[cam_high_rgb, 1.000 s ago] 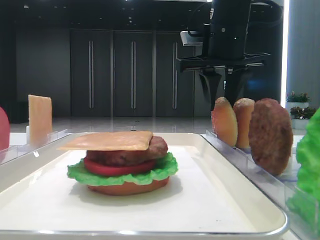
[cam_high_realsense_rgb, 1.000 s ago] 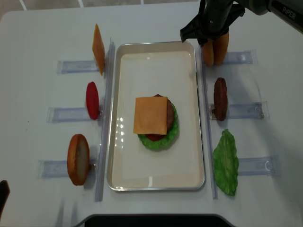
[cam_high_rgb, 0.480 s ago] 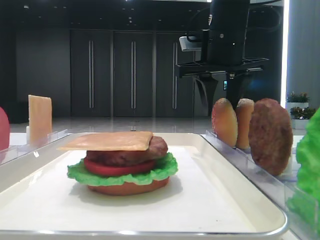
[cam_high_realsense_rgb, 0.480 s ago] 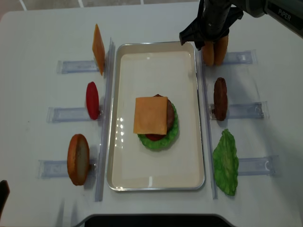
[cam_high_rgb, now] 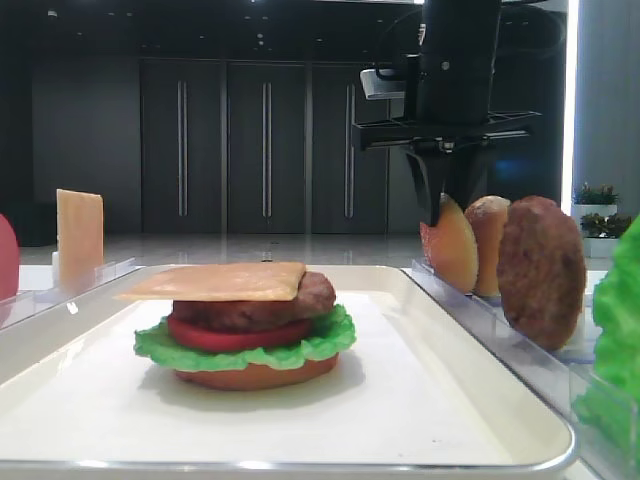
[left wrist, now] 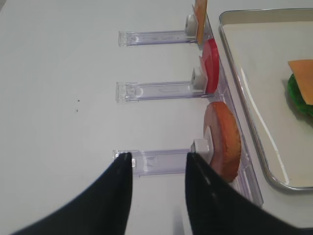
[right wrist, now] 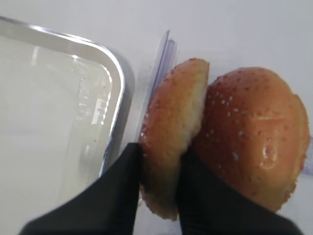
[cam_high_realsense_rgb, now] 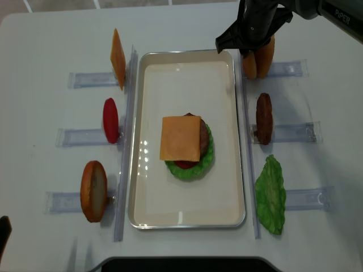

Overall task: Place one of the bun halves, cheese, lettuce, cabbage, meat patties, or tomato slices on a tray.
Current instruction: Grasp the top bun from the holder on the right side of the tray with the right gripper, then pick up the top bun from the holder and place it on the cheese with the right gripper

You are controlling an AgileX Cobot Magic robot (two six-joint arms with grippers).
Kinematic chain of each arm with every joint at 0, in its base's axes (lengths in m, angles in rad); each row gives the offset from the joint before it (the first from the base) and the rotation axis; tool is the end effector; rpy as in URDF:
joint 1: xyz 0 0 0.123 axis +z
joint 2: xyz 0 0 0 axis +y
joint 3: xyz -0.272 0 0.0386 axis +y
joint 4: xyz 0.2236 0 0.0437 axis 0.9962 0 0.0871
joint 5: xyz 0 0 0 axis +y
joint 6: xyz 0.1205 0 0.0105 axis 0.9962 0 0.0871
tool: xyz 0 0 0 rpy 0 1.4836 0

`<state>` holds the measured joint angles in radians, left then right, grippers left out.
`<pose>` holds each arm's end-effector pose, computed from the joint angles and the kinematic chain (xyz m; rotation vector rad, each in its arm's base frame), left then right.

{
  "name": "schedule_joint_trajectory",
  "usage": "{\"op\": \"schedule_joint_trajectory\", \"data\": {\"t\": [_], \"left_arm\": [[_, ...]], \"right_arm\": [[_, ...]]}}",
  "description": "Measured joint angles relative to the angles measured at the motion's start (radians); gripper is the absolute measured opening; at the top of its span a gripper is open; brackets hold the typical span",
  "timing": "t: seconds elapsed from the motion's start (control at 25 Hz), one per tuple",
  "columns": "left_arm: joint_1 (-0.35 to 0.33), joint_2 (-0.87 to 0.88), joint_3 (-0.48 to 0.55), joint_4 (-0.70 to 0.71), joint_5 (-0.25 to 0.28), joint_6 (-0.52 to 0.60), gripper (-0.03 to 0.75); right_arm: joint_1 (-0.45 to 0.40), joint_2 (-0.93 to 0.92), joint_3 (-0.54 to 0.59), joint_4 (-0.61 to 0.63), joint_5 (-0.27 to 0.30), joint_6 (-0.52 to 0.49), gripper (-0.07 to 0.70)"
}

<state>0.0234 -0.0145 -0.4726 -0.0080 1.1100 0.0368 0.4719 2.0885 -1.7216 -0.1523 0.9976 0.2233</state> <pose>0.0086 -0.0007 0.2392 0.0147 2.1065 0.0264 0.3881 0.1807 0.1862 -0.4384 2.7842 -0.0441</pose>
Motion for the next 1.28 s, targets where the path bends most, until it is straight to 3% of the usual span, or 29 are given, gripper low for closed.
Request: {"op": "schedule_joint_trajectory", "data": {"t": [0.28,0.56,0.88,1.12,1.28], "left_arm": [[0.000,0.000,0.000,0.000,0.000,0.000,0.282],[0.000,0.000,0.000,0.000,0.000,0.000,0.282],[0.000,0.000,0.000,0.000,0.000,0.000,0.282],[0.000,0.000,0.000,0.000,0.000,0.000,0.282],[0.000,0.000,0.000,0.000,0.000,0.000,0.282]], "right_arm": [[0.005,-0.066,-0.033,0.051,0.086,-0.015,0.149],[0.005,-0.081,-0.038,0.152,0.117,-0.047,0.149],[0.005,-0.158,-0.038,0.171,0.142,-0.054,0.146],[0.005,-0.204,-0.039,0.224,0.212,-0.072,0.144],[0.013,-0.208,-0.039,0.273,0.223,-0.077,0.143]]}}
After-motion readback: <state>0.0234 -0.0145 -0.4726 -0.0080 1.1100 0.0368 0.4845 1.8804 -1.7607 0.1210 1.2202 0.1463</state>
